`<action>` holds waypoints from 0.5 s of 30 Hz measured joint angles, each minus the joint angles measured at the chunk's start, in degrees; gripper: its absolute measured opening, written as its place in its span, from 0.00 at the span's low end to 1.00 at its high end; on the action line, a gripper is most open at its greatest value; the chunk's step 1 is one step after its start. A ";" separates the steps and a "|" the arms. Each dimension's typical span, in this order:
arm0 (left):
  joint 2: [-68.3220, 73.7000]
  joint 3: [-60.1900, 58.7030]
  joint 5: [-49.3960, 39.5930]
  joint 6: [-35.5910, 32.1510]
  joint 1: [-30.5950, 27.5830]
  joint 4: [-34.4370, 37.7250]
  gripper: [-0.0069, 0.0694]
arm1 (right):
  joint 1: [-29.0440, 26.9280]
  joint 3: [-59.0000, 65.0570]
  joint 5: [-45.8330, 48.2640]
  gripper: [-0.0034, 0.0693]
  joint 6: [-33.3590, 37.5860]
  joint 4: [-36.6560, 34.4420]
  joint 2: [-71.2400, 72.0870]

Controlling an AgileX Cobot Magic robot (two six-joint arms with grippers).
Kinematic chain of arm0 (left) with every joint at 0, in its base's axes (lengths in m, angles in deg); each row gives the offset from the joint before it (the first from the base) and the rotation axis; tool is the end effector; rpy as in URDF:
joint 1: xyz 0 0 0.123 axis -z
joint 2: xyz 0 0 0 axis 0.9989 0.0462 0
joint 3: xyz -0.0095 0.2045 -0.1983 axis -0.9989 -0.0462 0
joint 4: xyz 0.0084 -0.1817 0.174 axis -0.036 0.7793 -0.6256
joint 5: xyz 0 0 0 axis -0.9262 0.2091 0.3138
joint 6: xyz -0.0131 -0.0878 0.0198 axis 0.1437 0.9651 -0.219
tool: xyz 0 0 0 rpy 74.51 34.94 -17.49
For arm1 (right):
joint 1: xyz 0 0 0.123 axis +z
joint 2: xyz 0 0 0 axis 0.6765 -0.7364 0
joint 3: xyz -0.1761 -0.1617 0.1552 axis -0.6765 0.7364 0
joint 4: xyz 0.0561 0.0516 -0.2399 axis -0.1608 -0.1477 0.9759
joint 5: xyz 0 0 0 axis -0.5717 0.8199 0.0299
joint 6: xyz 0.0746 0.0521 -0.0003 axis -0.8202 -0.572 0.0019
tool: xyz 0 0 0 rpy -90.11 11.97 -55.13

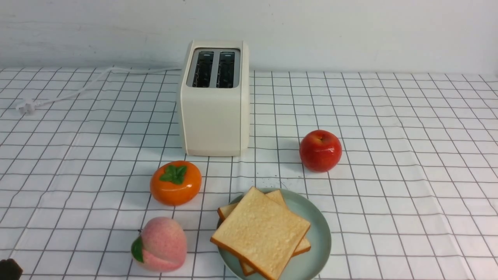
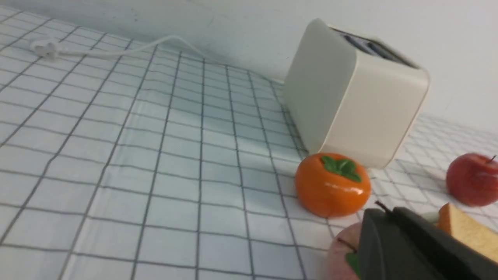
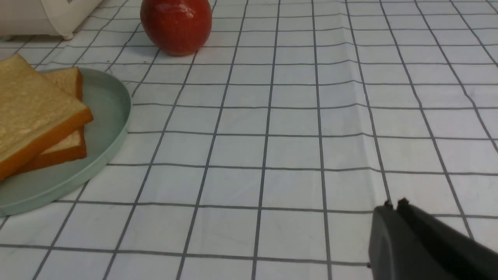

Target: Take toasted bread from bread machine on white checkered table place on plate.

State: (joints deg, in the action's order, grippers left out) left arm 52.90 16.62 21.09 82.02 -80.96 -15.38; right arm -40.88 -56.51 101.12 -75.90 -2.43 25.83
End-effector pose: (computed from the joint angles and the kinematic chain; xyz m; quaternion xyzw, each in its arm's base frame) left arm 0.0581 -0.0081 0.1924 -0.0650 0.7301 -0.1469 0.6642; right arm 0.0509 0.0082 0.1733 0.0066 0.8109 0.0663 0.5813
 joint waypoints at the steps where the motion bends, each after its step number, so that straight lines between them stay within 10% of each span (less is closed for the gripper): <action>1: -0.75 0.00 -1.82 -0.63 -0.52 0.00 0.10 | 0.00 0.00 0.00 0.05 0.00 0.00 0.00; 15: -1.61 -0.17 -15.41 -2.80 -3.10 0.18 0.11 | 0.00 0.00 0.00 0.06 0.00 0.00 0.02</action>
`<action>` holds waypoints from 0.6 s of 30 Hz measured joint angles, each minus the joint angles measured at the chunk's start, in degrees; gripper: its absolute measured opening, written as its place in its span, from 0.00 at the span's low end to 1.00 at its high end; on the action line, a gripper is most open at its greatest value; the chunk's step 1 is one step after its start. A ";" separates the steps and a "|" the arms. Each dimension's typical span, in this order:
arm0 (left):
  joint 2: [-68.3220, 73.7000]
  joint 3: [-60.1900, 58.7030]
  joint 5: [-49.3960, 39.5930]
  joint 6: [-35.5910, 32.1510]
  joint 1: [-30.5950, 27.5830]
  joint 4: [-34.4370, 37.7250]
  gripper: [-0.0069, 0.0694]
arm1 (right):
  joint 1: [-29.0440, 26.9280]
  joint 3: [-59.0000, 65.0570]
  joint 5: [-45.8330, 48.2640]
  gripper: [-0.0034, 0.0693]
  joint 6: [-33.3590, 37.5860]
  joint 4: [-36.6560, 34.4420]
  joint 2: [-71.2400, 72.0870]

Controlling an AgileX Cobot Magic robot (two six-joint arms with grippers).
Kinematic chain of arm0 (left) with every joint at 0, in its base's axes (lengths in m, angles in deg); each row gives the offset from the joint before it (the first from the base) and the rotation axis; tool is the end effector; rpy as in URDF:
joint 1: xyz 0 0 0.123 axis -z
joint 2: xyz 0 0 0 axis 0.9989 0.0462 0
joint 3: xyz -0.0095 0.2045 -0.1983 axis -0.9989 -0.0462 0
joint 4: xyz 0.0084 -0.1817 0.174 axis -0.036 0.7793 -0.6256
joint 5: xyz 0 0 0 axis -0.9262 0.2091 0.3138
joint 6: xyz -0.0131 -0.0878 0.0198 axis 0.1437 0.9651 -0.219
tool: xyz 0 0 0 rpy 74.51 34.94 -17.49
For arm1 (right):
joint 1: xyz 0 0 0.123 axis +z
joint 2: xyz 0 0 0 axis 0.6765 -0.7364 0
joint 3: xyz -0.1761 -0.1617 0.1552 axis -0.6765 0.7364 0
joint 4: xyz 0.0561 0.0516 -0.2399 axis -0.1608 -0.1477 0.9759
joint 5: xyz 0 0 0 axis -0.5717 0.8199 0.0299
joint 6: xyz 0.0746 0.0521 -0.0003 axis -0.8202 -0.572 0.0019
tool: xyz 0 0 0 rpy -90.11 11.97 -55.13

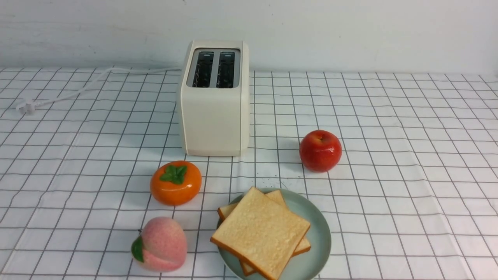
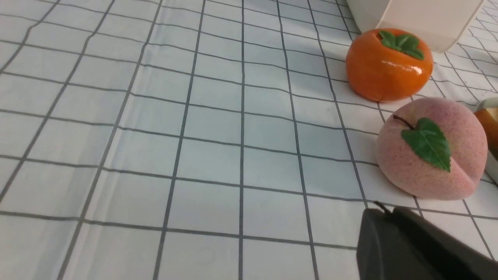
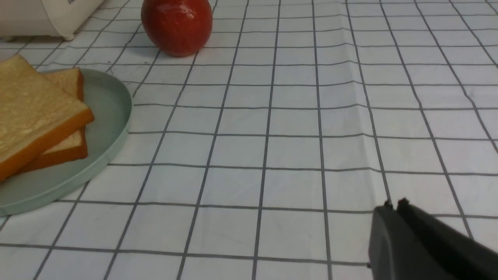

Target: Take toasted bread from bread machine on white checkered table place on plate.

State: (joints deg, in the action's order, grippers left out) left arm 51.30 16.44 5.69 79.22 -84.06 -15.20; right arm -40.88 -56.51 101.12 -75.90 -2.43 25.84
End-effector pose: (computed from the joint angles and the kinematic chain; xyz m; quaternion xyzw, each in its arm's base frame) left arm 0.0518 -0.0081 0.1693 -0.0612 0.8071 -0.1122 0.5765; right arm 0.0509 0.0082 0.1733 0.0066 0.8109 0.0663 0.5814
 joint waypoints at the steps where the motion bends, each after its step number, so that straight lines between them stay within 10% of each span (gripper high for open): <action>1: 0.00 0.00 0.00 0.06 0.00 0.00 0.12 | 0.00 0.00 0.00 0.06 0.00 0.00 0.00; 18: 0.00 0.00 0.00 0.17 0.00 0.00 0.12 | 0.00 0.06 -0.04 0.08 0.00 0.00 0.00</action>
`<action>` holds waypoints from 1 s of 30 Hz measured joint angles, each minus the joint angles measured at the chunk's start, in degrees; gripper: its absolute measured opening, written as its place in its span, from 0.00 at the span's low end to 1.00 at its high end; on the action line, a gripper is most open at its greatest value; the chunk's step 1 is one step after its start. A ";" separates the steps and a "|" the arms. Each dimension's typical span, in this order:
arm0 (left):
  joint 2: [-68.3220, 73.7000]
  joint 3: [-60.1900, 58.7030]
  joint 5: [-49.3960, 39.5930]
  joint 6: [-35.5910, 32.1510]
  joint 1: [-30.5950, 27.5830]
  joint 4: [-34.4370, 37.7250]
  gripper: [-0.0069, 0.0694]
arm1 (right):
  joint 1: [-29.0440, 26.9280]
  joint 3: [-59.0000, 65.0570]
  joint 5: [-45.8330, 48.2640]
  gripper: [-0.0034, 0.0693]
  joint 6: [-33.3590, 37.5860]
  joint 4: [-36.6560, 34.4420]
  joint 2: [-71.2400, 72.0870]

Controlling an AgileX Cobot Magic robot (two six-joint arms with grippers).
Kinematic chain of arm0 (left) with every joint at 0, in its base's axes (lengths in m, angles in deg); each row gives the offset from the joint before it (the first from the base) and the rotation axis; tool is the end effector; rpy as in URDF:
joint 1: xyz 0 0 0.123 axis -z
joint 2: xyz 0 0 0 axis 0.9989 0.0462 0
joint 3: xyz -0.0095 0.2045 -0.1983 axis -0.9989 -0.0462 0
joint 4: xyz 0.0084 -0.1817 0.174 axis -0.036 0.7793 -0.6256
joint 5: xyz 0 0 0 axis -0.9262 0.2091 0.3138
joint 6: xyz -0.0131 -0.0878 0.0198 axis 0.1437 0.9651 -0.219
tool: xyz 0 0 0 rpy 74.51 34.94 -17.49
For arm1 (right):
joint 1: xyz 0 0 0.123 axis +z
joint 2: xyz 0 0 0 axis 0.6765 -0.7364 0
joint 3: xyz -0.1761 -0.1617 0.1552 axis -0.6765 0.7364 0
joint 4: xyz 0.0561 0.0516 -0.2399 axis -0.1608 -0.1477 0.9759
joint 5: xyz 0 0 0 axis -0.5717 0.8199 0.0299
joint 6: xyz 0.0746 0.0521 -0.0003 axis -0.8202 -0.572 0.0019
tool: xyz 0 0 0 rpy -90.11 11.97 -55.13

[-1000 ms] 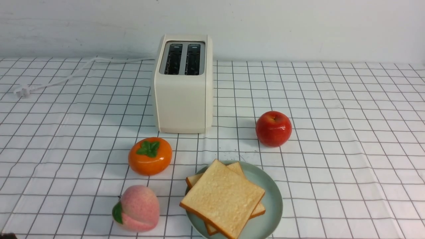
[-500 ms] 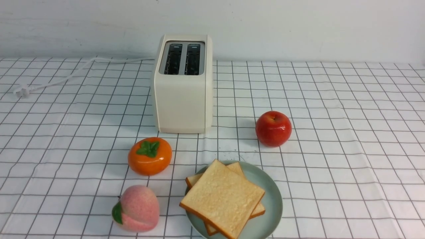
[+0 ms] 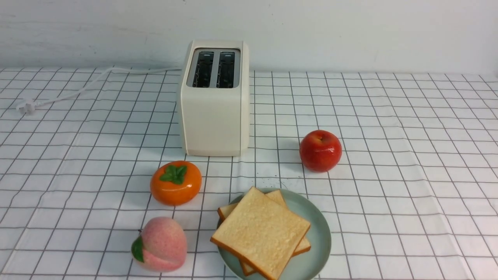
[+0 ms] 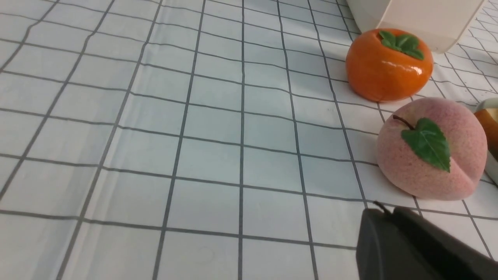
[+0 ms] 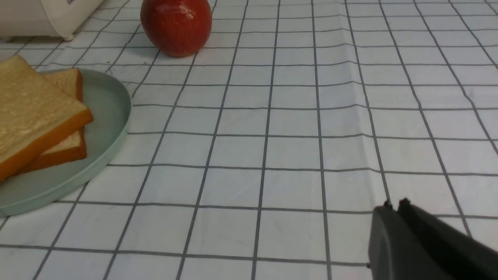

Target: Take toasted bread from bread machine on white checkered table place on plate.

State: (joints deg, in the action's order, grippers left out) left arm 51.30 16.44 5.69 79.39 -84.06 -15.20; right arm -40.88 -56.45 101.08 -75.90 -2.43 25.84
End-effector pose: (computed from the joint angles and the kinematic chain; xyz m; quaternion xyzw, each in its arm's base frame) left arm 0.0518 -0.0081 0.1693 -0.0624 0.8070 -0.1130 0.5763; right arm 0.0510 0.0082 0.1730 0.0067 0.8110 0.0663 0.5812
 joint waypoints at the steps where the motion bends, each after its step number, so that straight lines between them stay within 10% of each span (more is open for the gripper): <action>1: 0.00 0.00 0.00 0.00 0.00 0.00 0.12 | 0.00 0.00 0.00 0.08 0.00 0.00 0.00; 30: 0.00 0.00 0.00 0.02 0.00 0.00 0.16 | 0.00 0.00 -0.02 0.12 0.06 0.00 0.00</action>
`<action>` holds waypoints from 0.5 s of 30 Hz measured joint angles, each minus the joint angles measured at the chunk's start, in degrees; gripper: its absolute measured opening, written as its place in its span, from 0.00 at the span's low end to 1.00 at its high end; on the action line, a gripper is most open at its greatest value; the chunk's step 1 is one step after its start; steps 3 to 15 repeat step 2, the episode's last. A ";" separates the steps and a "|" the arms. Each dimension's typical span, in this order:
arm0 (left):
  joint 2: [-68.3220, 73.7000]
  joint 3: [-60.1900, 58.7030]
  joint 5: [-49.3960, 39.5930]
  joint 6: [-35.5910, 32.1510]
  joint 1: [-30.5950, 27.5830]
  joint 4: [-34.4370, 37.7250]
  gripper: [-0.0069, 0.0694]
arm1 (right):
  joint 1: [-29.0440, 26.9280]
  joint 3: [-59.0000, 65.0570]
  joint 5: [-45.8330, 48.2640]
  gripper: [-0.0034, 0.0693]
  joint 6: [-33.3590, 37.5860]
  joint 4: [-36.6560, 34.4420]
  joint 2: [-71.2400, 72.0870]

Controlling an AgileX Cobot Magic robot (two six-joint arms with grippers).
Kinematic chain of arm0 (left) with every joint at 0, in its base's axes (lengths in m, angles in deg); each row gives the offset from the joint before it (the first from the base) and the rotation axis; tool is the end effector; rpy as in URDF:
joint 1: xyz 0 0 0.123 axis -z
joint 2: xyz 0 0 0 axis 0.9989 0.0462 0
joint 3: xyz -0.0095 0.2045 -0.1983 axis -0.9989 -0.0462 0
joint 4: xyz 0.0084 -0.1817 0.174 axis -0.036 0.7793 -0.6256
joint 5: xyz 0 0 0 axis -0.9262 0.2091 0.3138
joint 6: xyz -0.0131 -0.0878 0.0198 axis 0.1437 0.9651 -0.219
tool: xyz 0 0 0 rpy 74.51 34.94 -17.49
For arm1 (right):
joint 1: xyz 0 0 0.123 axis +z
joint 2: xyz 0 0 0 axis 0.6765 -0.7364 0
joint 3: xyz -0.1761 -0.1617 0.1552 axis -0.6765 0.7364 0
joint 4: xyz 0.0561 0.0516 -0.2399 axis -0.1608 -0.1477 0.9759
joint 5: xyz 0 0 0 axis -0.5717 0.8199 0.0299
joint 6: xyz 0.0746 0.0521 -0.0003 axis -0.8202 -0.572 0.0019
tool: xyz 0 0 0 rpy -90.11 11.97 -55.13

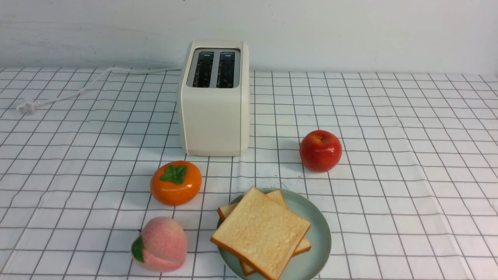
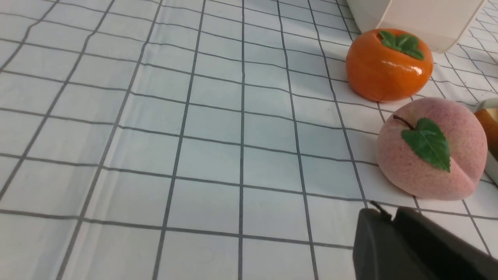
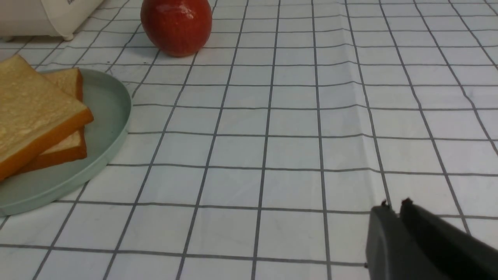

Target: Take toasted bread from bread machine on white checkered table place on plate.

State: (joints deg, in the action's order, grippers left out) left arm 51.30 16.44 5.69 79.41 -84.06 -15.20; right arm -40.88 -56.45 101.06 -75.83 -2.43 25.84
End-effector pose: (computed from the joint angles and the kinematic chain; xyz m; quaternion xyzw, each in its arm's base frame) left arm 0.0518 -0.0081 0.1693 -0.0626 0.8070 -0.1131 0.5763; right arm 0.0510 0.0082 0.1730 0.0062 0.8109 0.0659 0.5814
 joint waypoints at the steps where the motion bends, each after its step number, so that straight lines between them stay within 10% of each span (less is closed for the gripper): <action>1: 0.00 0.00 0.00 0.00 0.00 0.00 0.16 | 0.00 0.00 0.00 0.12 0.00 0.00 0.00; 15: 0.00 0.00 0.00 0.00 0.00 0.00 0.16 | 0.00 0.00 0.00 0.12 0.00 0.00 0.00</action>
